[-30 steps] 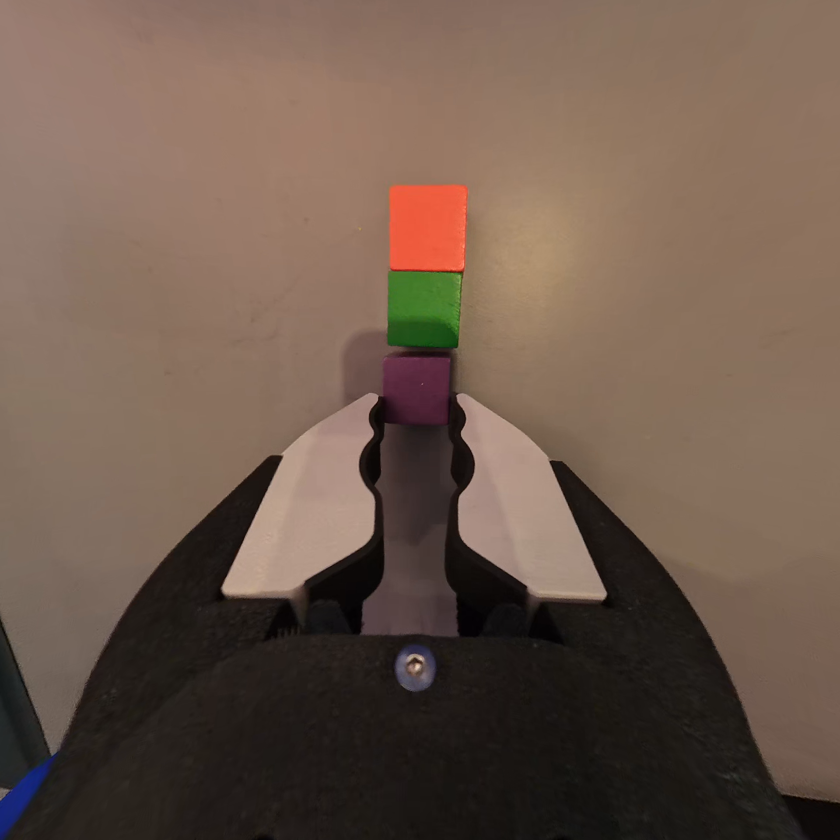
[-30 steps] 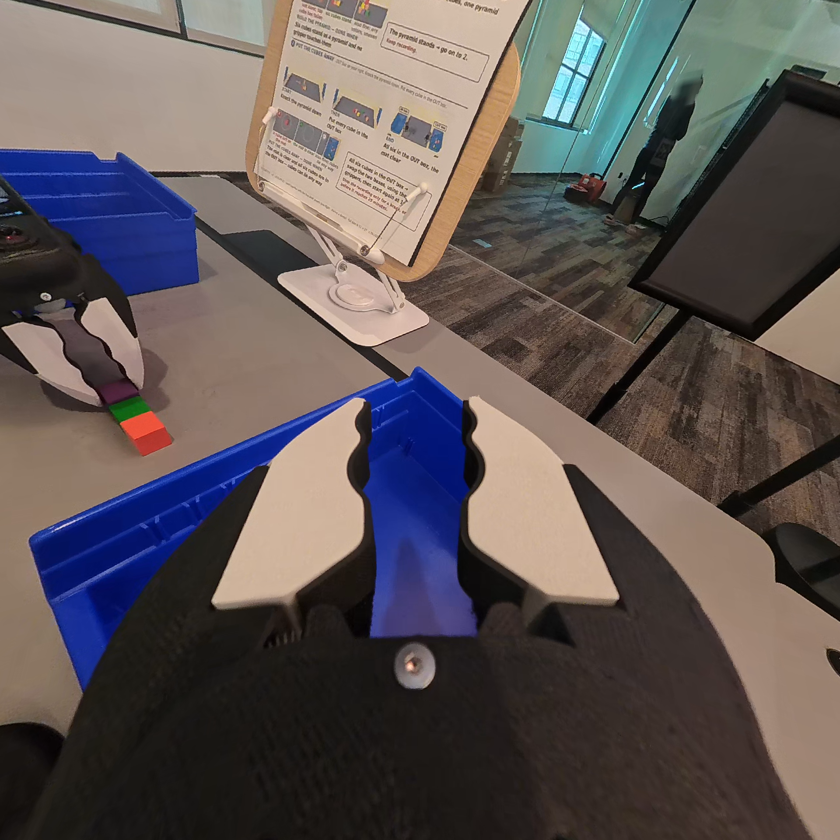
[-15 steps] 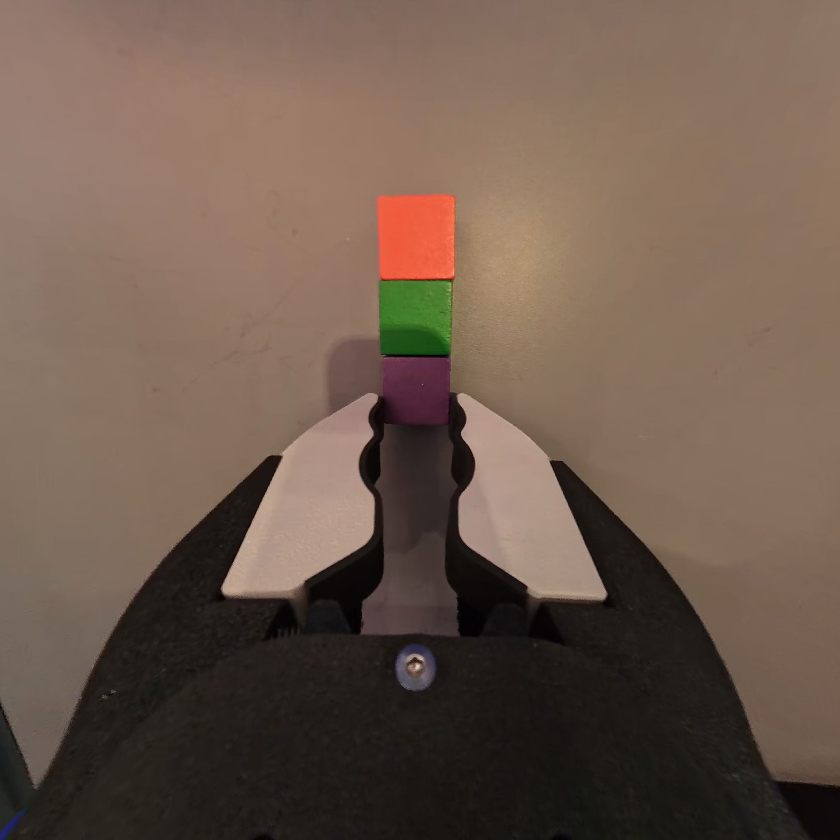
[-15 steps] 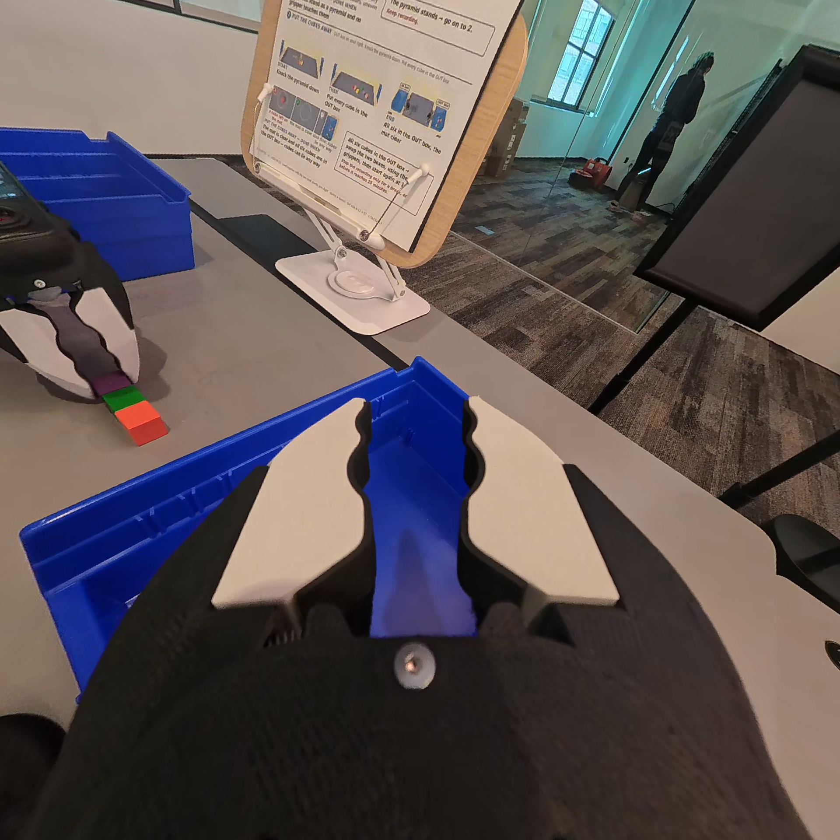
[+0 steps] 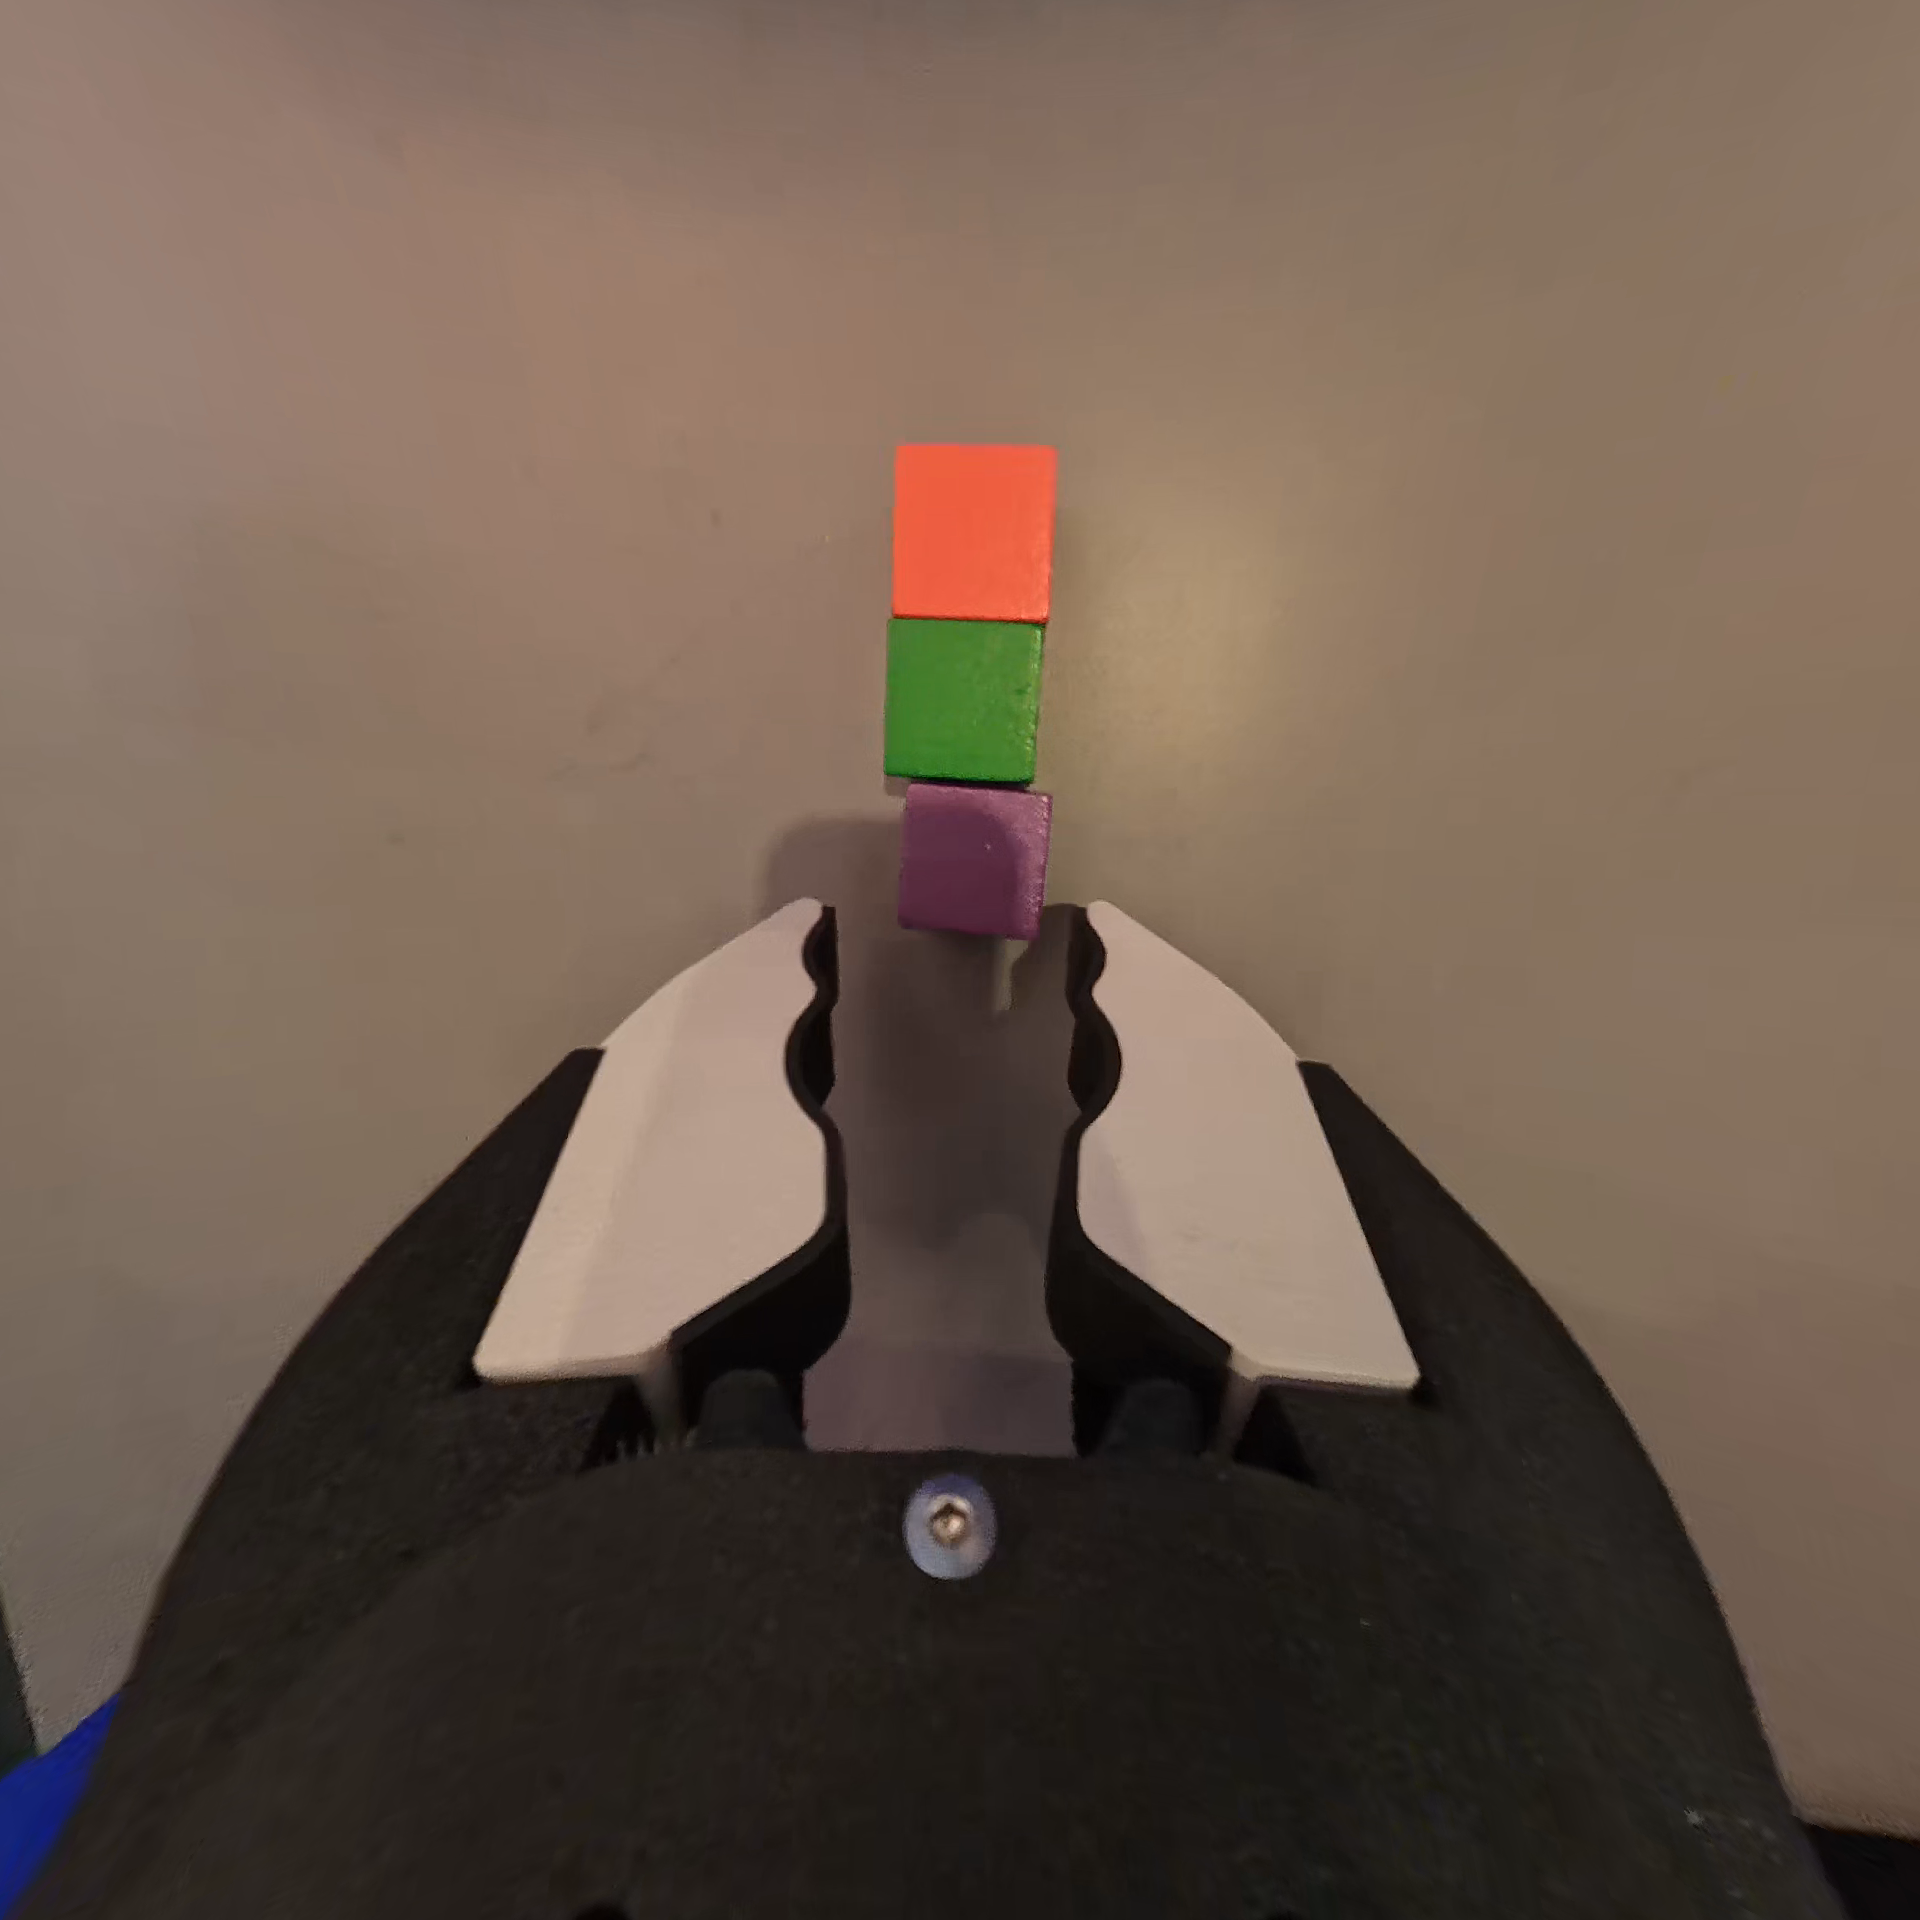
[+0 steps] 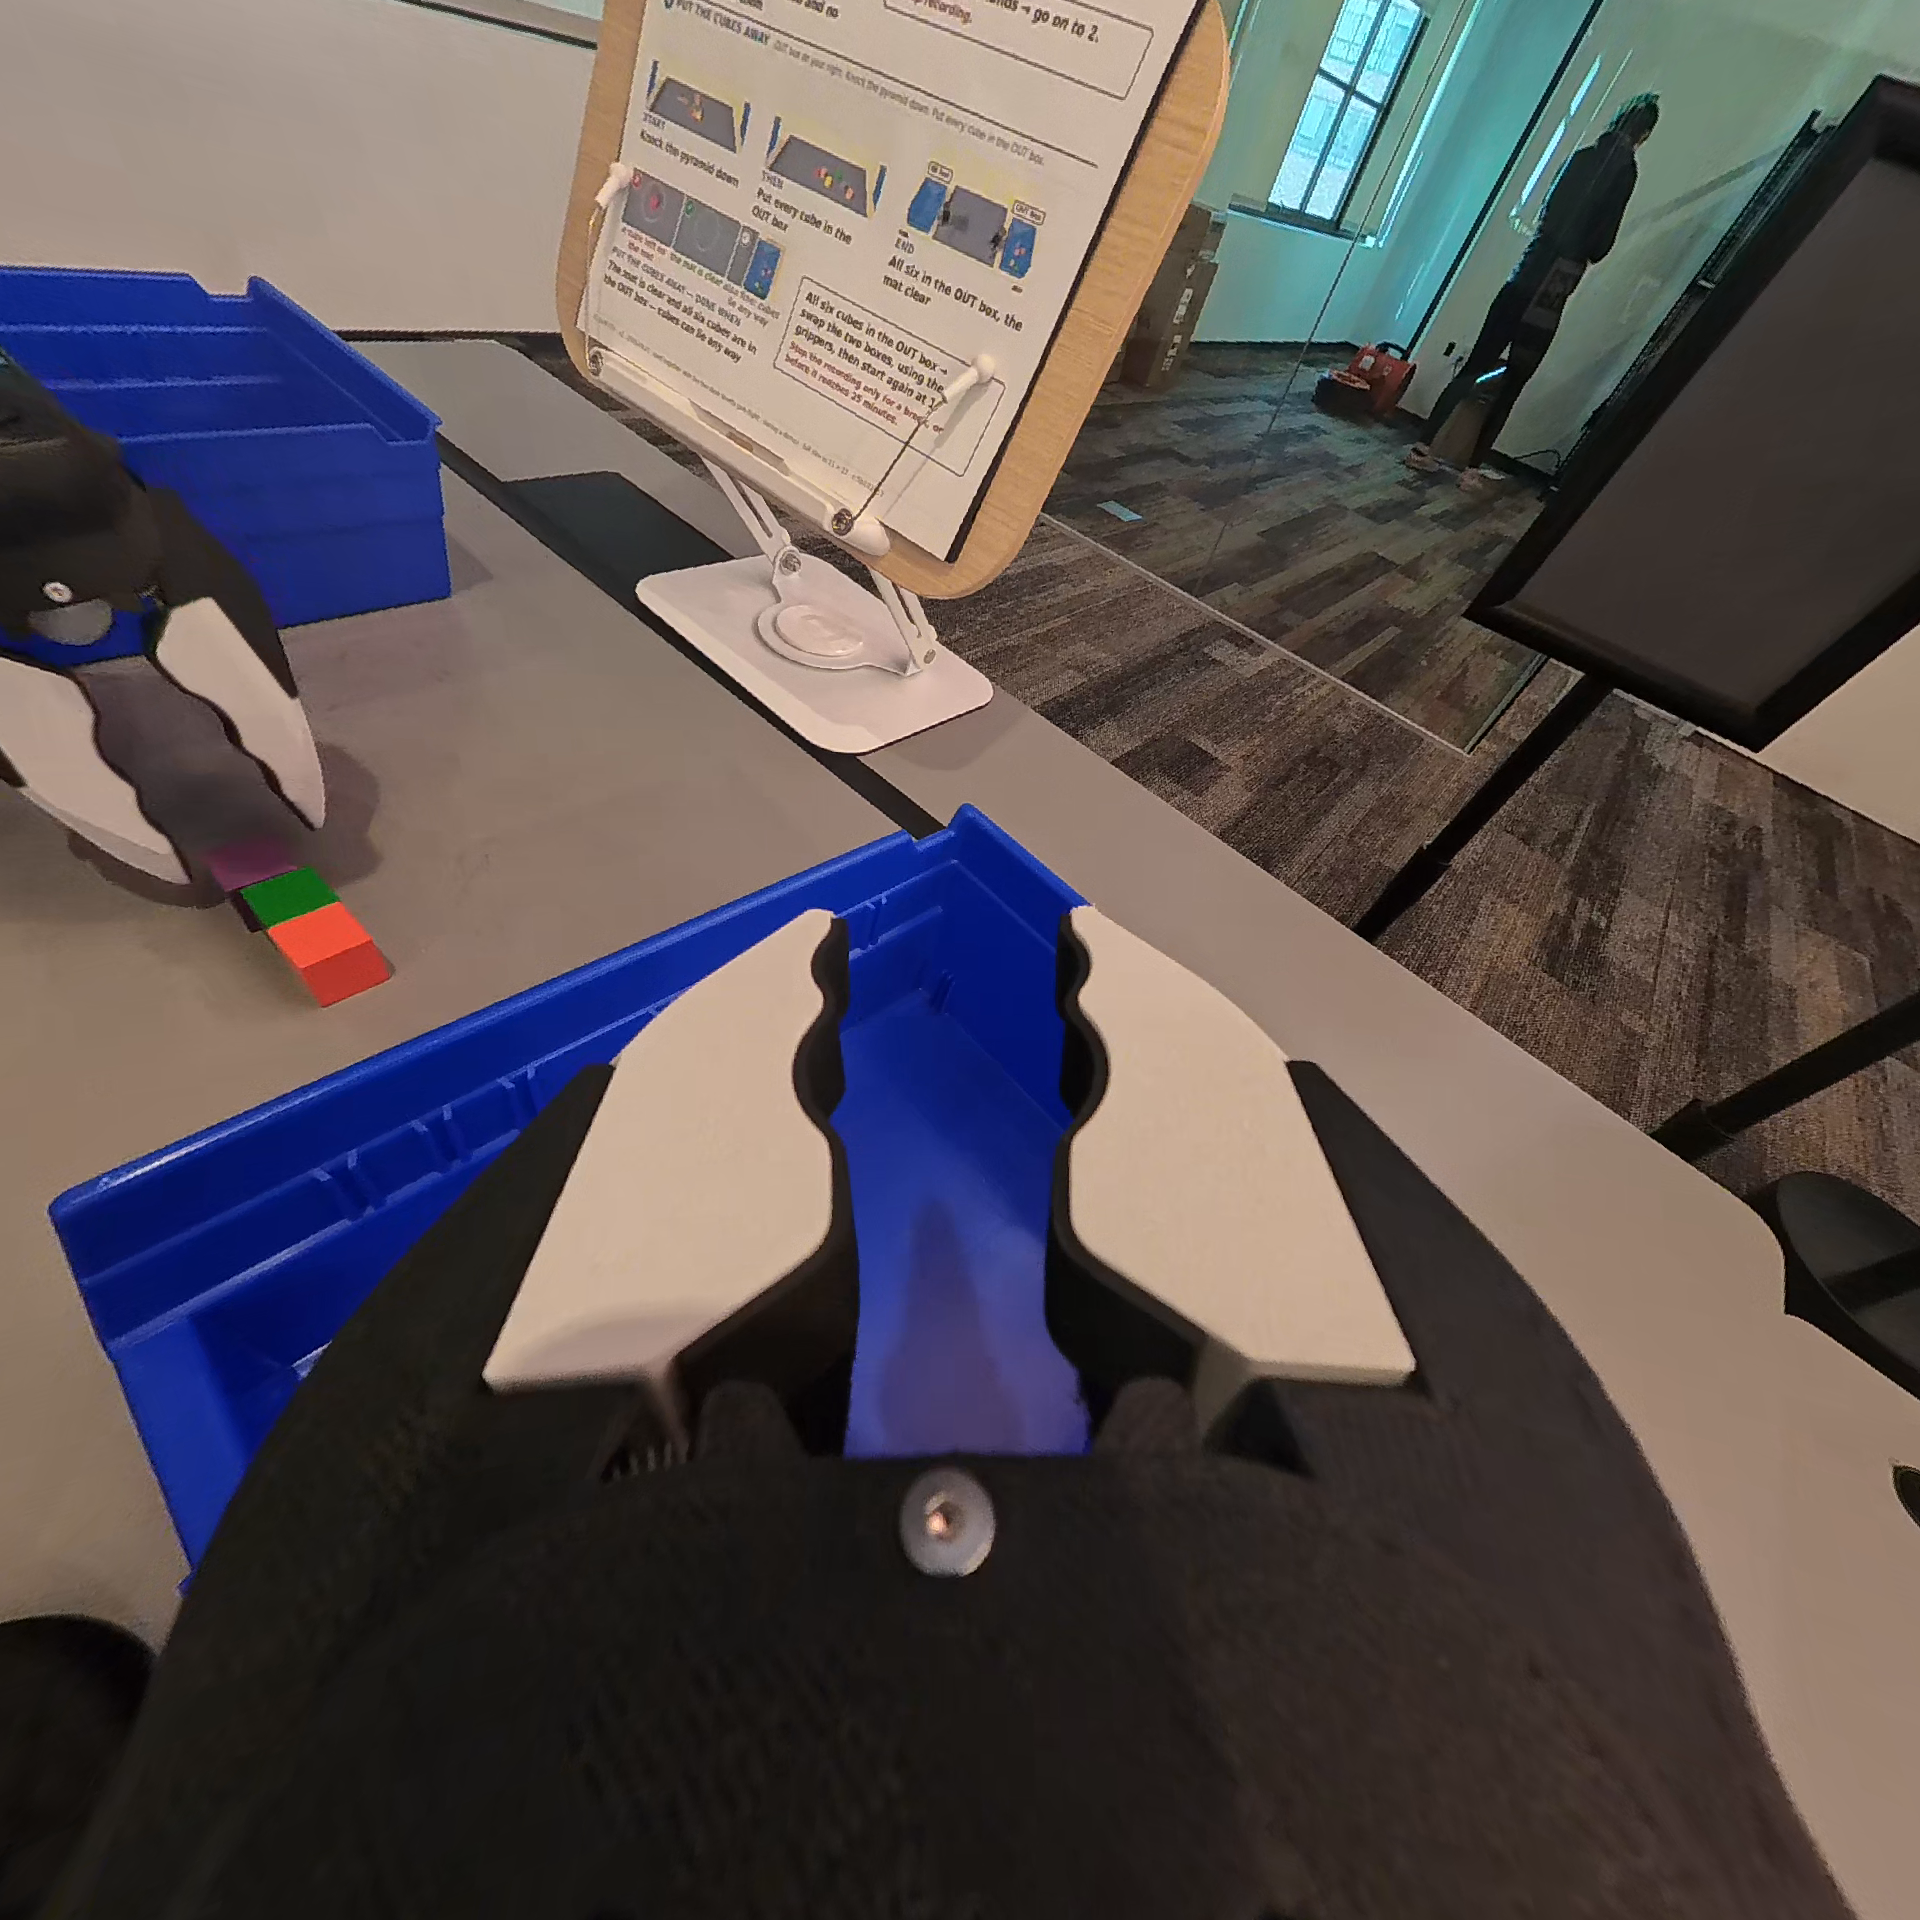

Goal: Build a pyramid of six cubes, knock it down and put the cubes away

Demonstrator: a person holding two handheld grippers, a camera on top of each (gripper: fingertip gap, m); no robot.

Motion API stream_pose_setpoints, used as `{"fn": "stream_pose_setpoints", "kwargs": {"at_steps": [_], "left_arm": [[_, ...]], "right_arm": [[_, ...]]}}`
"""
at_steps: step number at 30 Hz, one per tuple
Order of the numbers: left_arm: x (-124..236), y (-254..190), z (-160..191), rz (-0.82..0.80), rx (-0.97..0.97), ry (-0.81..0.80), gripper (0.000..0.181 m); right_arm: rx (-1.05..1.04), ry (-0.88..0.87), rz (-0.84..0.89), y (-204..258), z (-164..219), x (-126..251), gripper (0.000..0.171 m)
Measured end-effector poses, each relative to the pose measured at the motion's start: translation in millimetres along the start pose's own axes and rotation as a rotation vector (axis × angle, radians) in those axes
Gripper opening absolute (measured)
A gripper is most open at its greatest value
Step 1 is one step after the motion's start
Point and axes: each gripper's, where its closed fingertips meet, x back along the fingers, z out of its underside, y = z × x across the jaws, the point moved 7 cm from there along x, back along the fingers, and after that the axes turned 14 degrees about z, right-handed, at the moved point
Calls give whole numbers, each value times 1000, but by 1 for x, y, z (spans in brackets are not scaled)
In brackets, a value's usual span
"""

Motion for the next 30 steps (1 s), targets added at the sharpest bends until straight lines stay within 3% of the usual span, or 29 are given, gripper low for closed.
{"fn": "stream_pose_setpoints", "kwargs": {"at_steps": [6,12,17,22,25,28,30], "left_arm": [[-7,2,0,2,13,1,28],[-10,2,-1,15,13,10,27],[-10,3,-2,8,20,0,29],[-2,0,1,-1,23,5,43],[34,-6,6,-94,5,-55,43],[107,-7,20,-228,27,-268,37],[161,8,47,-312,145,-418,37]], "right_arm": [[-6,-1,2,-2,1,1,39],[-7,3,-1,-2,2,0,39],[-6,9,-5,-1,3,-1,39],[-5,14,-8,-1,3,-1,39],[-5,13,-9,-1,4,0,39],[-10,10,-7,-2,3,0,39],[-11,-18,21,-3,0,-1,39]]}}
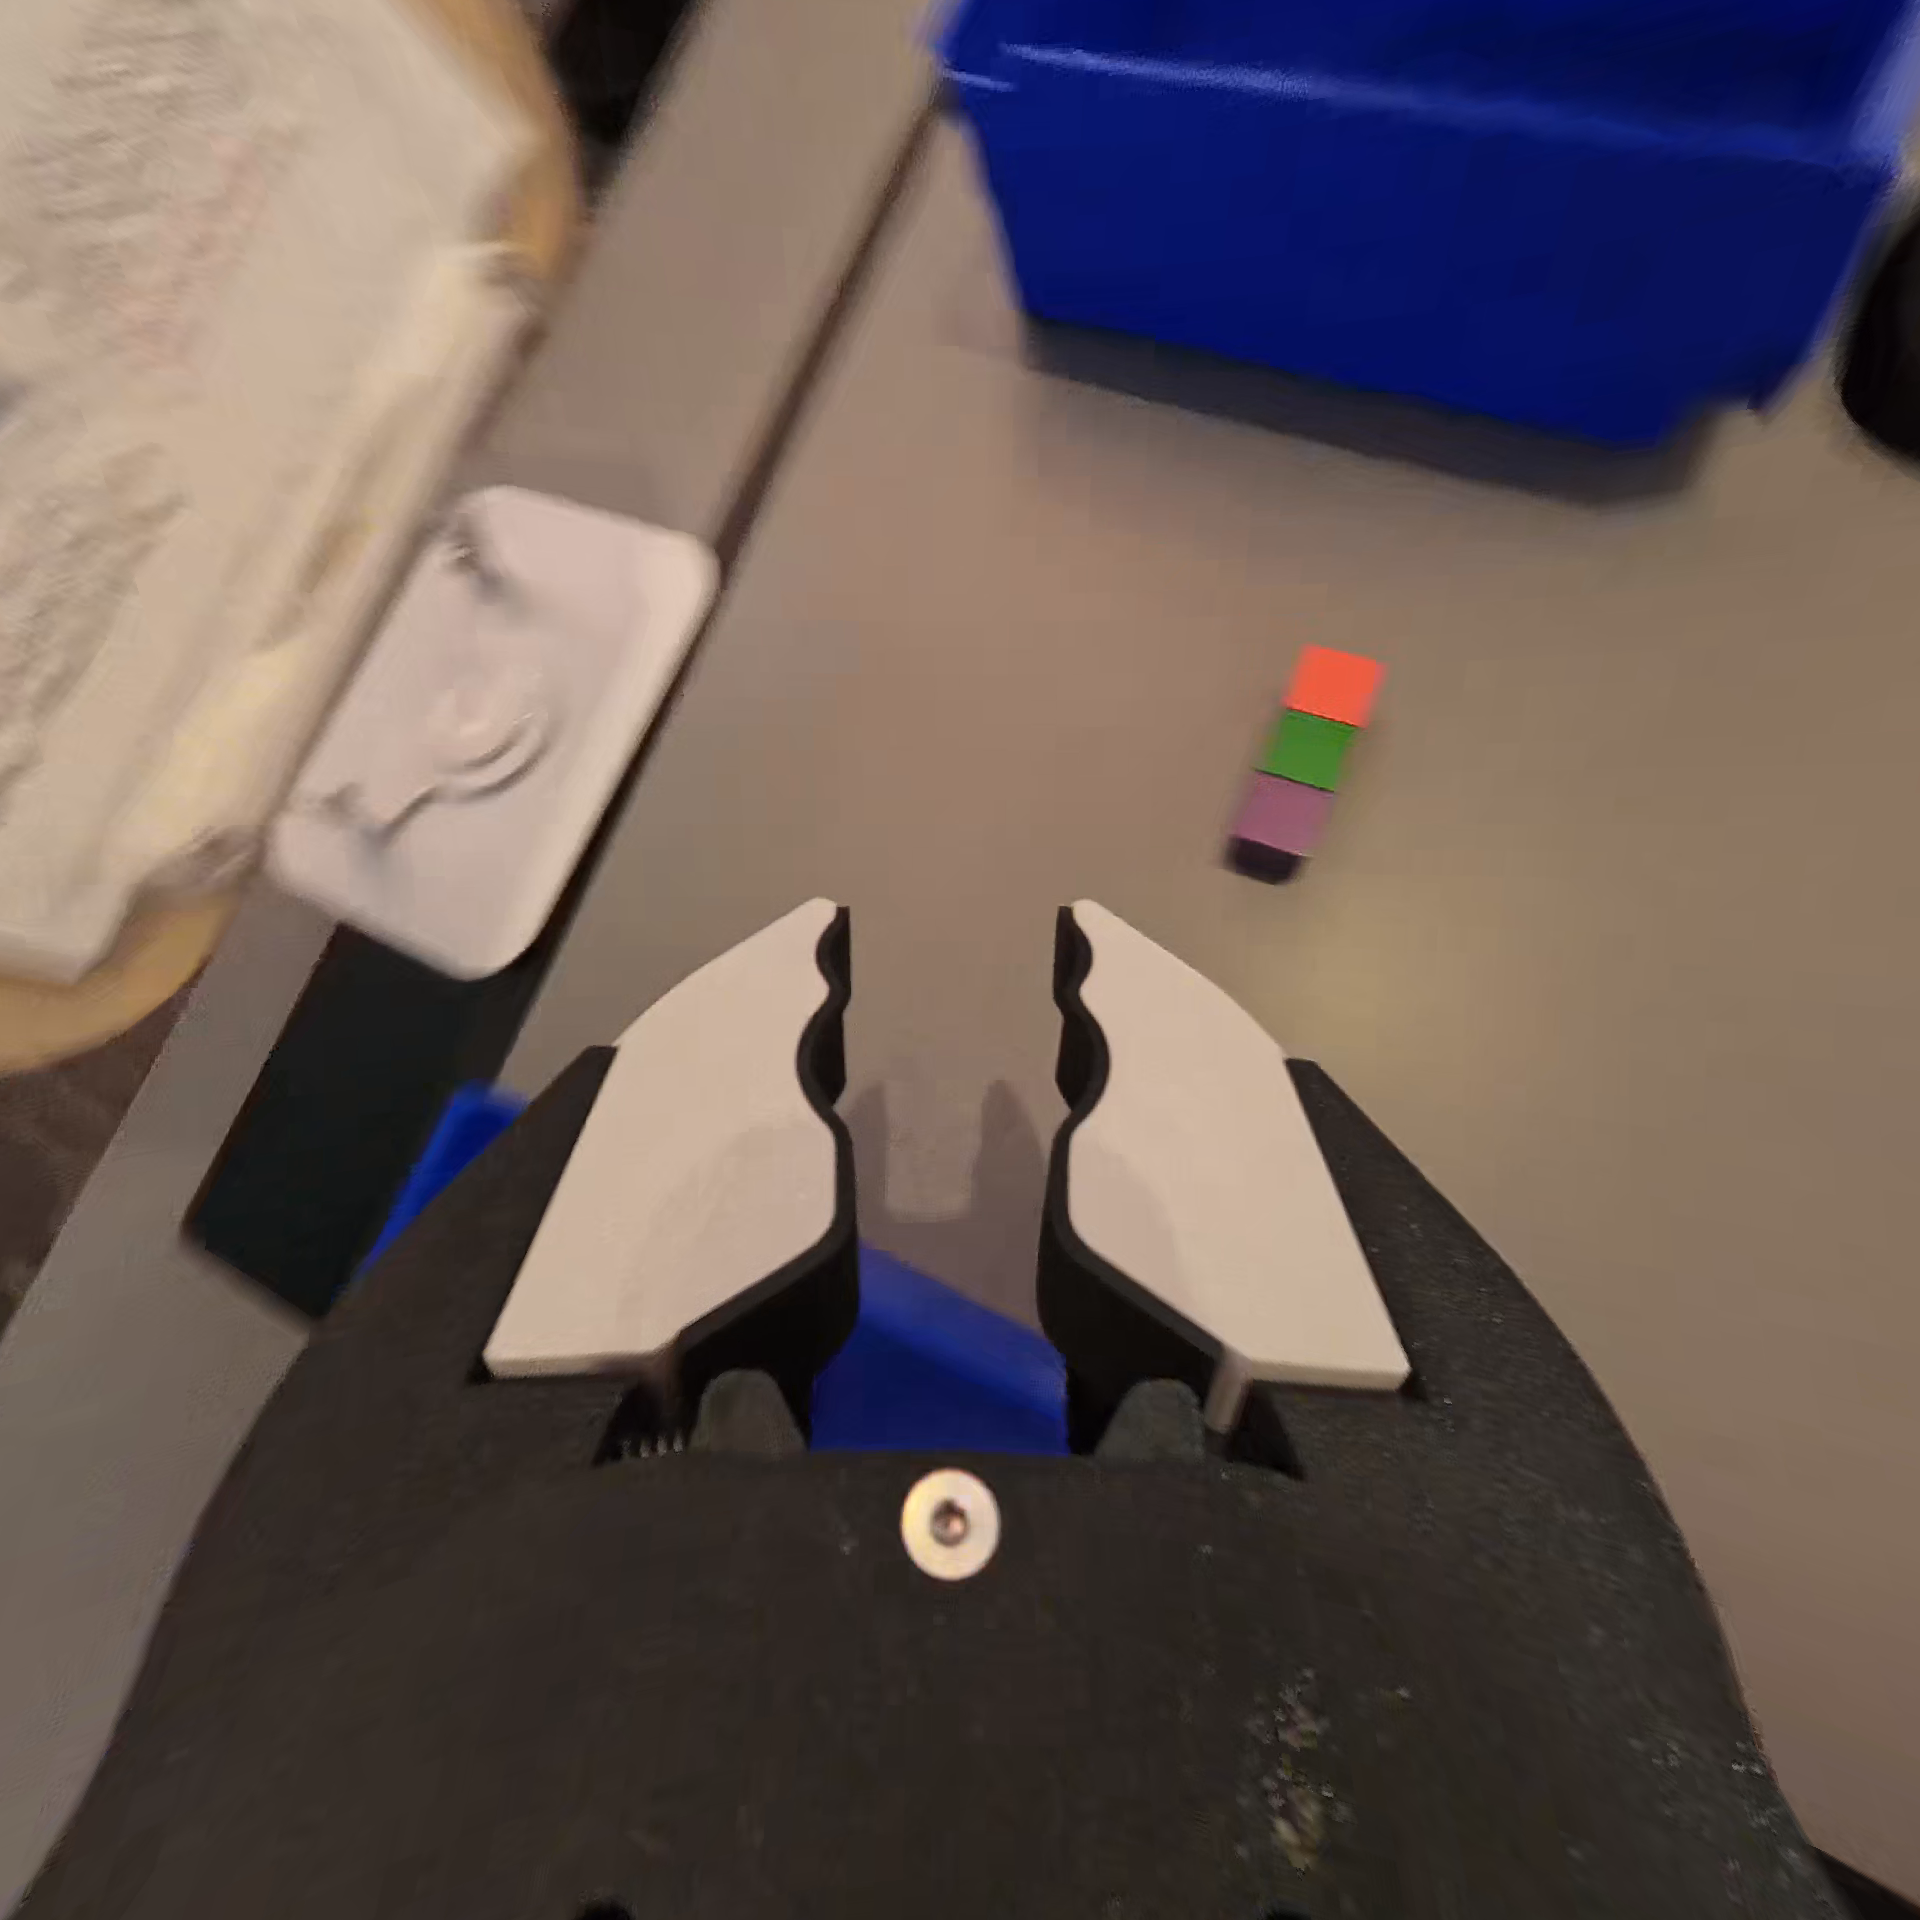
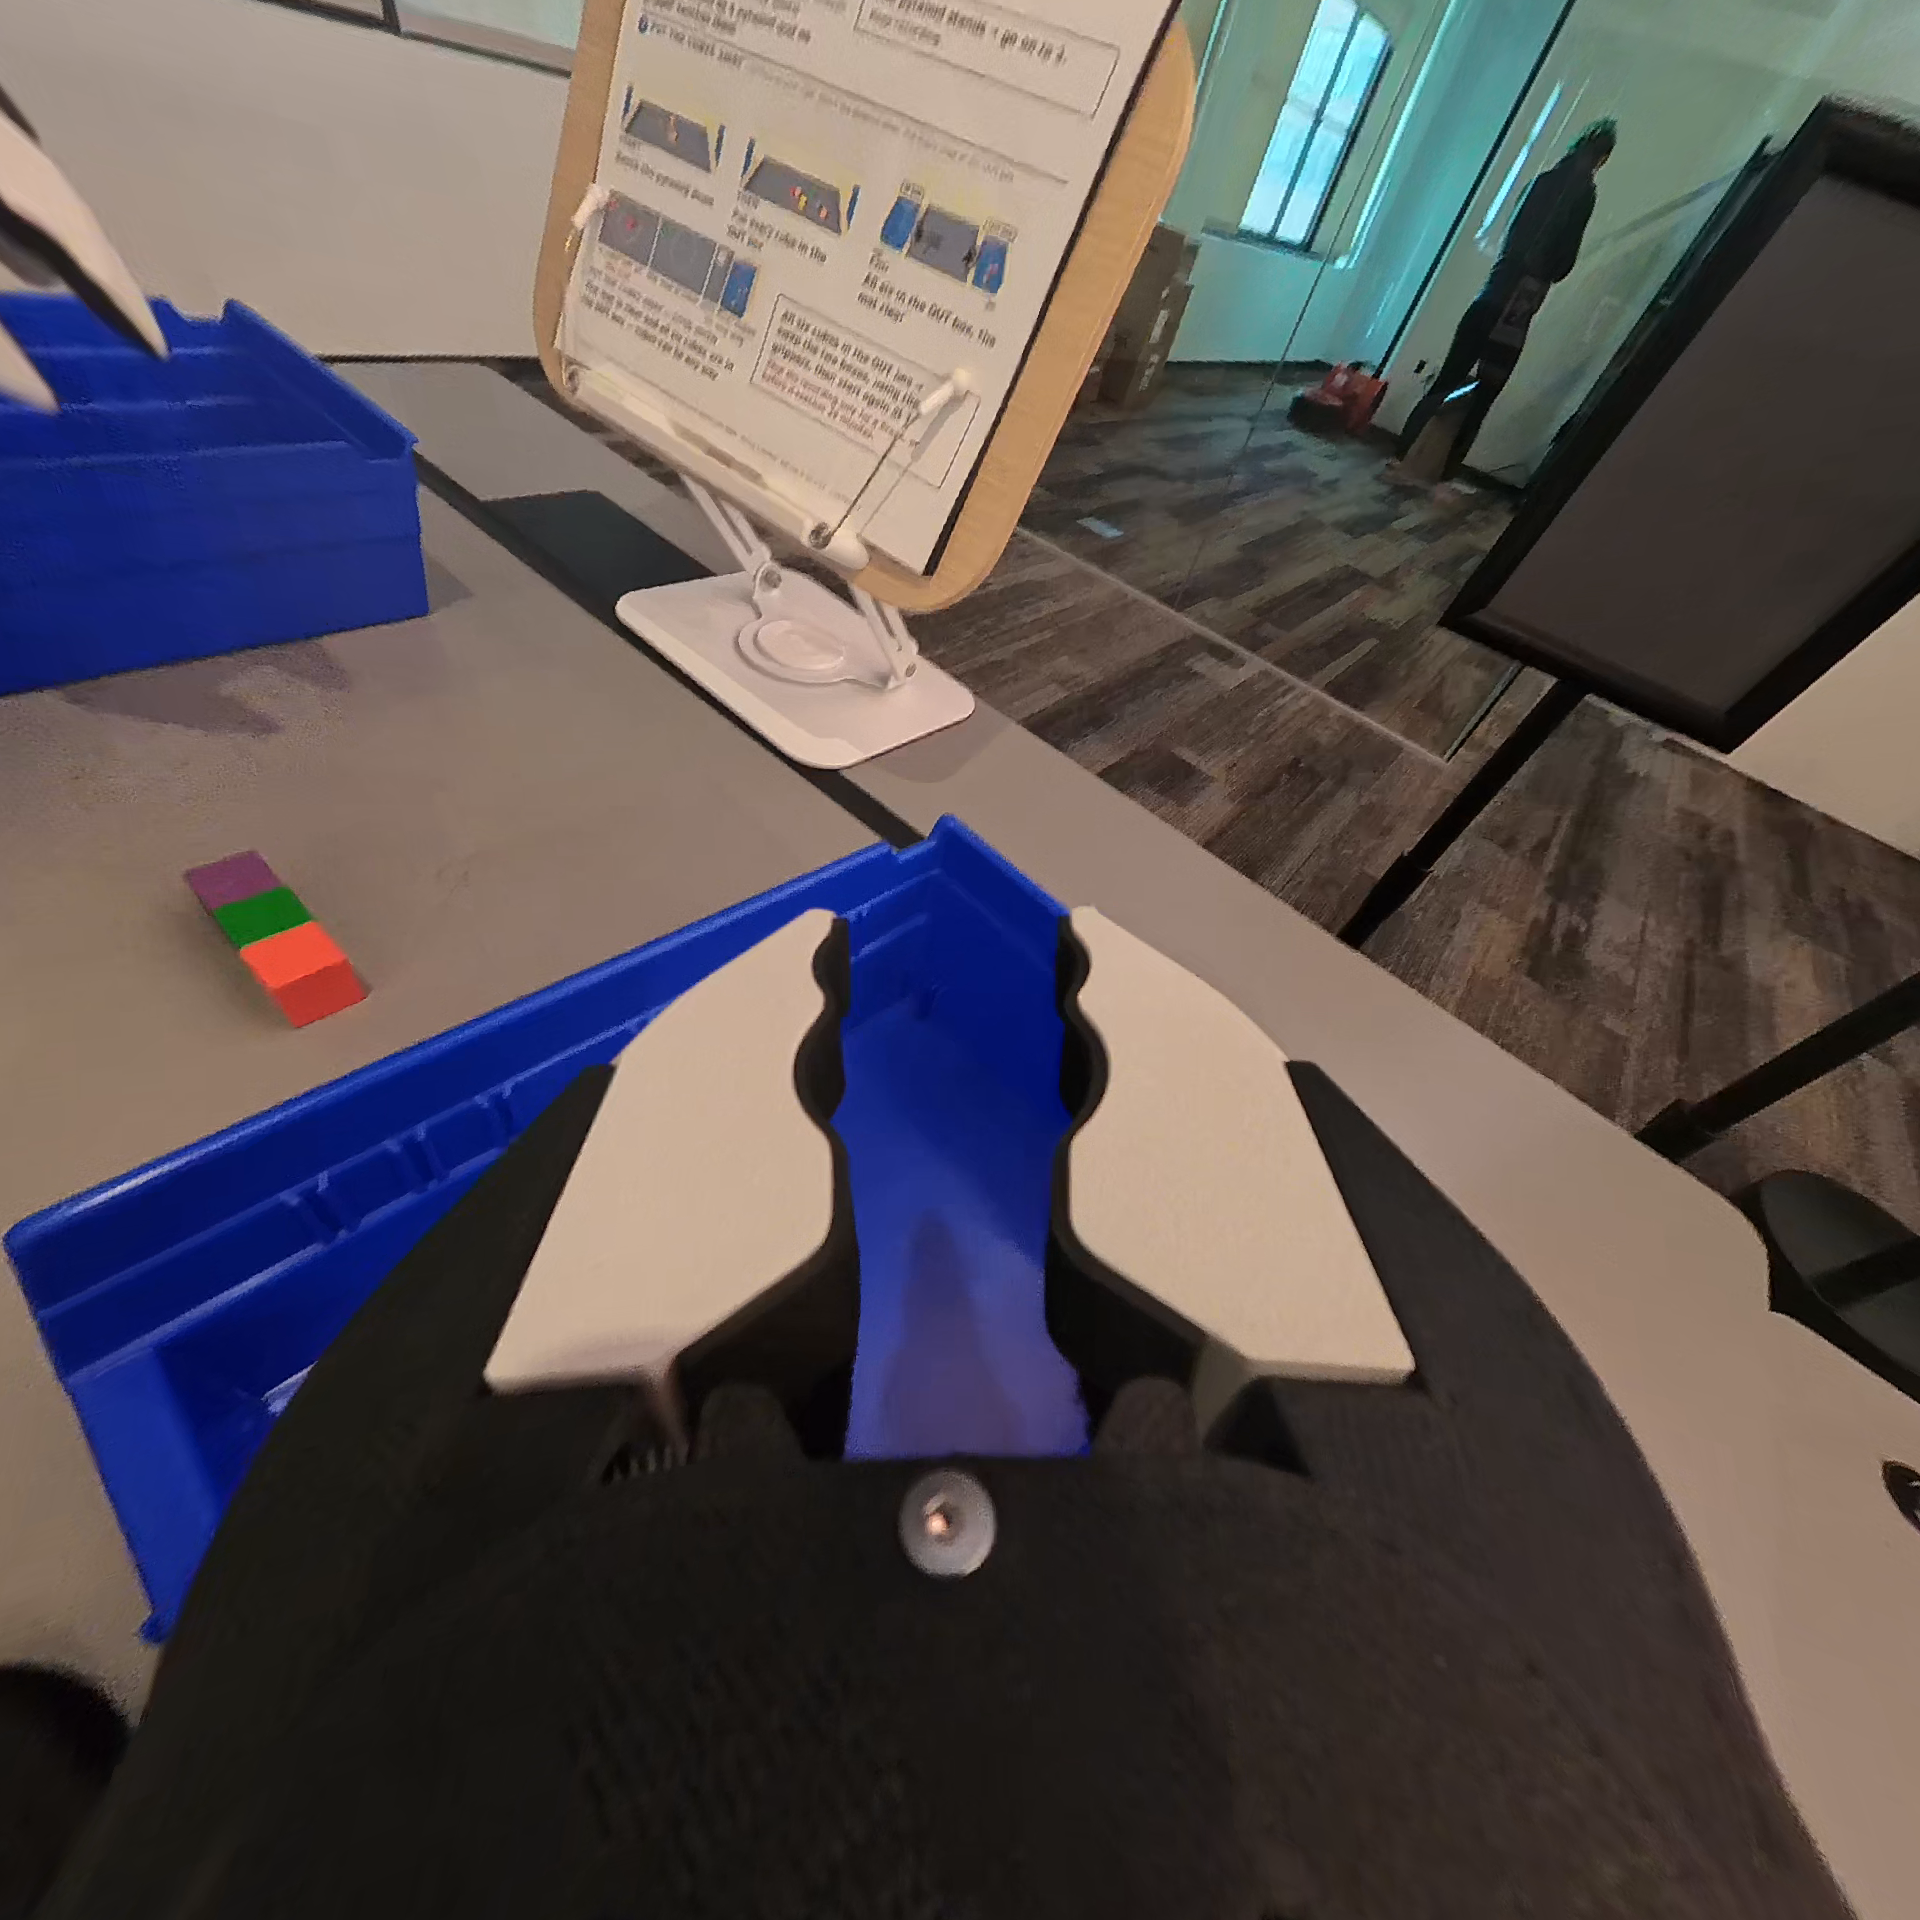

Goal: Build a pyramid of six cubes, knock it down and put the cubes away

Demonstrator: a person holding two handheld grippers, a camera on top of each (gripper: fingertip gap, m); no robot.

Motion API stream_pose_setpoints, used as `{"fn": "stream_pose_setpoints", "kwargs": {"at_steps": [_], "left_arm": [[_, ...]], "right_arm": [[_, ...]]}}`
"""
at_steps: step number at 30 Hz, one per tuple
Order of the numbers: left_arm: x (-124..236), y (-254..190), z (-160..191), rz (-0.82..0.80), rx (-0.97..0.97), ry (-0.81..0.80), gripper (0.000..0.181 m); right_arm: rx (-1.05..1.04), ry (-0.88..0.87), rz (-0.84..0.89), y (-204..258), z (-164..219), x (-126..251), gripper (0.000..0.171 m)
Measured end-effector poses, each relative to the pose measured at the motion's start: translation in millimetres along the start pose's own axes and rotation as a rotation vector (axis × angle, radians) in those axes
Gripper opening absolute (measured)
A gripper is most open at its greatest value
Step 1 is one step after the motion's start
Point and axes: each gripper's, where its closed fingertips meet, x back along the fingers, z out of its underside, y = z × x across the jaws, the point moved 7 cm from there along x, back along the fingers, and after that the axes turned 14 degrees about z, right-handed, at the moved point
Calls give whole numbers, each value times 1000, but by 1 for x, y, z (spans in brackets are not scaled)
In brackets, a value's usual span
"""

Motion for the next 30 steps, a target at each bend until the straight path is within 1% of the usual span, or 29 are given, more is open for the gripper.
{"fn": "stream_pose_setpoints", "kwargs": {"at_steps": [2,4,5,7,10,13,16,17,20,21,22,24,30], "left_arm": [[47,34,14,-118,139,-90,42],[84,62,37,-255,276,-189,41],[94,72,53,-289,358,-199,41],[101,90,91,-362,557,-161,39],[87,98,139,-366,731,-32,38],[68,102,169,-409,785,115,37],[54,109,187,-463,833,252,45],[50,112,192,-478,850,292,46],[47,122,200,-590,854,405,44],[46,125,201,-612,848,410,44],[43,126,200,-595,858,393,42],[36,128,200,-541,919,363,49],[28,131,209,-498,974,423,54]], "right_arm": [[-14,-45,10,1,-5,0,39],[-24,-61,-2,3,-8,1,38],[-18,-57,-2,4,-8,1,38],[-3,-42,-2,5,-7,0,38],[-4,-22,-16,7,-5,-4,38],[15,10,-16,9,-1,-7,39],[29,29,-22,12,1,-9,39],[31,33,-22,12,2,-10,39],[34,49,-29,13,4,-11,39],[35,54,-28,13,5,-12,39],[36,57,-25,13,6,-12,39],[36,62,-27,12,6,-12,39],[36,65,-33,12,7,-13,39]]}}
